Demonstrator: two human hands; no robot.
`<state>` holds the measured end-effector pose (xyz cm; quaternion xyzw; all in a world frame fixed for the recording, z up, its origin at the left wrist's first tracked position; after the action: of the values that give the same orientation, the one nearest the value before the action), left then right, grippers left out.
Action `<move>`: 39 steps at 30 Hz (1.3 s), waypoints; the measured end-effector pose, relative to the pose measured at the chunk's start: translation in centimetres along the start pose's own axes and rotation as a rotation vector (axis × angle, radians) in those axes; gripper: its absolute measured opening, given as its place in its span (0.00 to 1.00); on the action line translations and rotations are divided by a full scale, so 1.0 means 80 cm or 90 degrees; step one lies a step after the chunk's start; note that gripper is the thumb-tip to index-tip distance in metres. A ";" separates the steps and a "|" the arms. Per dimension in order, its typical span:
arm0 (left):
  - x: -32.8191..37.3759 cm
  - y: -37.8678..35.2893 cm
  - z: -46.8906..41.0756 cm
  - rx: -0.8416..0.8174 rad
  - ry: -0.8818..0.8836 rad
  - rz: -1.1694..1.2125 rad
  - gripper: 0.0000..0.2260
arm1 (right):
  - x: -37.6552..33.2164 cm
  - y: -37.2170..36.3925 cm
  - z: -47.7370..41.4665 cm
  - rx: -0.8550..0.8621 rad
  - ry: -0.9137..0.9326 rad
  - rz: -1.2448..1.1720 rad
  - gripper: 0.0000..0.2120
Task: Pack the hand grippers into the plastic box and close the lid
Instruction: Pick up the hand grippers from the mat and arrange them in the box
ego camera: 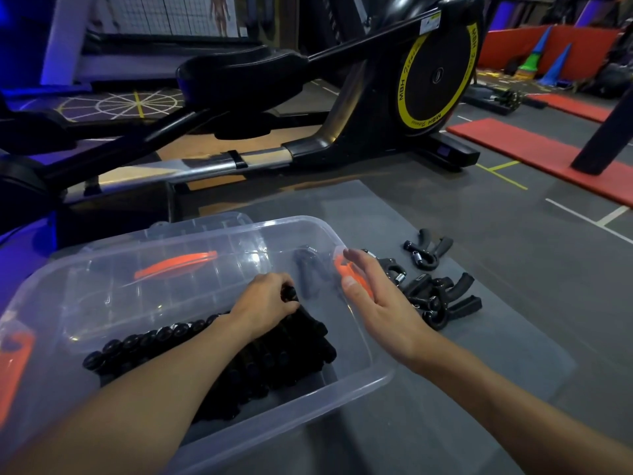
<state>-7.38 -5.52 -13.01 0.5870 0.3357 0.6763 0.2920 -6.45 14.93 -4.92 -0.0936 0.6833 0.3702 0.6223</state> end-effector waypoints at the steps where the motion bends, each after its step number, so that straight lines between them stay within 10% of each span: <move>1: 0.000 0.000 0.000 -0.001 -0.006 -0.001 0.11 | 0.000 0.000 0.000 -0.002 0.000 -0.002 0.23; 24: -0.001 -0.012 0.005 -0.043 -0.036 0.036 0.13 | 0.004 0.000 -0.001 0.010 0.015 0.001 0.24; 33: 0.111 0.060 0.027 0.175 -0.226 0.126 0.02 | 0.020 0.023 -0.004 0.202 0.013 -0.116 0.14; 39: 0.170 0.020 0.059 0.007 -0.265 -0.053 0.28 | 0.126 0.088 0.006 0.343 -0.144 -0.018 0.11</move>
<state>-4.62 4.75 -3.18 0.7012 0.2957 0.5262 0.3794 -12.31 23.62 -11.41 0.1074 0.6821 0.1744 0.7020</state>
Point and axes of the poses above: each hand's wrist, its own z-axis away from the middle knuckle, its own y-axis out of the back of the hand, x = y × z, the point moved 4 cm from there along -z, towards the middle knuckle, and after that the axes turned 7 degrees about -x, right-handed, at the moved point
